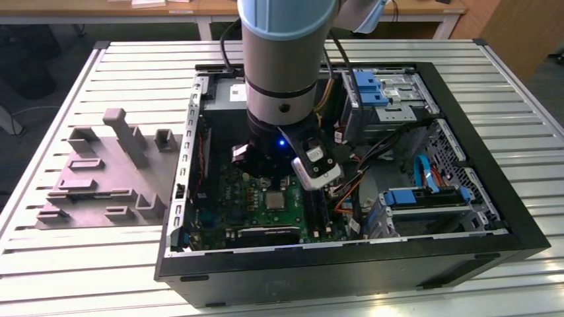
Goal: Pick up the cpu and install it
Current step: 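Close the cpu cover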
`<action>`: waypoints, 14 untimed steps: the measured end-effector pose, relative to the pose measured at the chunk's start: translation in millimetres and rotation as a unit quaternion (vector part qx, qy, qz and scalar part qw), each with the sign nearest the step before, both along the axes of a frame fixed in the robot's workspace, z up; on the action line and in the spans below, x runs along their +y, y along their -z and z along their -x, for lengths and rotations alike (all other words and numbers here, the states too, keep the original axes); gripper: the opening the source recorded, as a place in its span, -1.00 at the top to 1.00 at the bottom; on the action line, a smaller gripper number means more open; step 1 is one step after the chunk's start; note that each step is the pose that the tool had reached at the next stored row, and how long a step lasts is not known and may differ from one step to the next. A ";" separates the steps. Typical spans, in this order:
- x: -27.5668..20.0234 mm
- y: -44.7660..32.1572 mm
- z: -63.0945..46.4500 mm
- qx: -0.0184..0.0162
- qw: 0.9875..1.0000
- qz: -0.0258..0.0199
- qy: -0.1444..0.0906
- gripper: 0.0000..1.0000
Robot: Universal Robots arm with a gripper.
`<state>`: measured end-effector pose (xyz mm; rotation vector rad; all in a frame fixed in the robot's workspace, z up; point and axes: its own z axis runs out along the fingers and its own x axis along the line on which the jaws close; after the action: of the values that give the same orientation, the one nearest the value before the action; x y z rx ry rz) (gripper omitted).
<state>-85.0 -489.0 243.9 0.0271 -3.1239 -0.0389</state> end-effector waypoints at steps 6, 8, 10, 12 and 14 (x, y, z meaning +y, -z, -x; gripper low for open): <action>0.0 0.1 0.0 0.000 1.000 0.000 0.000 0.79; 0.0 0.2 0.1 -0.003 1.000 0.000 -0.001 0.79; 0.1 0.4 0.0 -0.006 1.000 0.000 -0.014 0.79; 0.0 0.4 0.0 -0.008 1.000 0.000 -0.030 0.79; 0.0 0.7 0.1 -0.009 0.999 0.000 -0.047 0.79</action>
<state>-85.0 -489.0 243.3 0.1743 -3.1351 -0.0385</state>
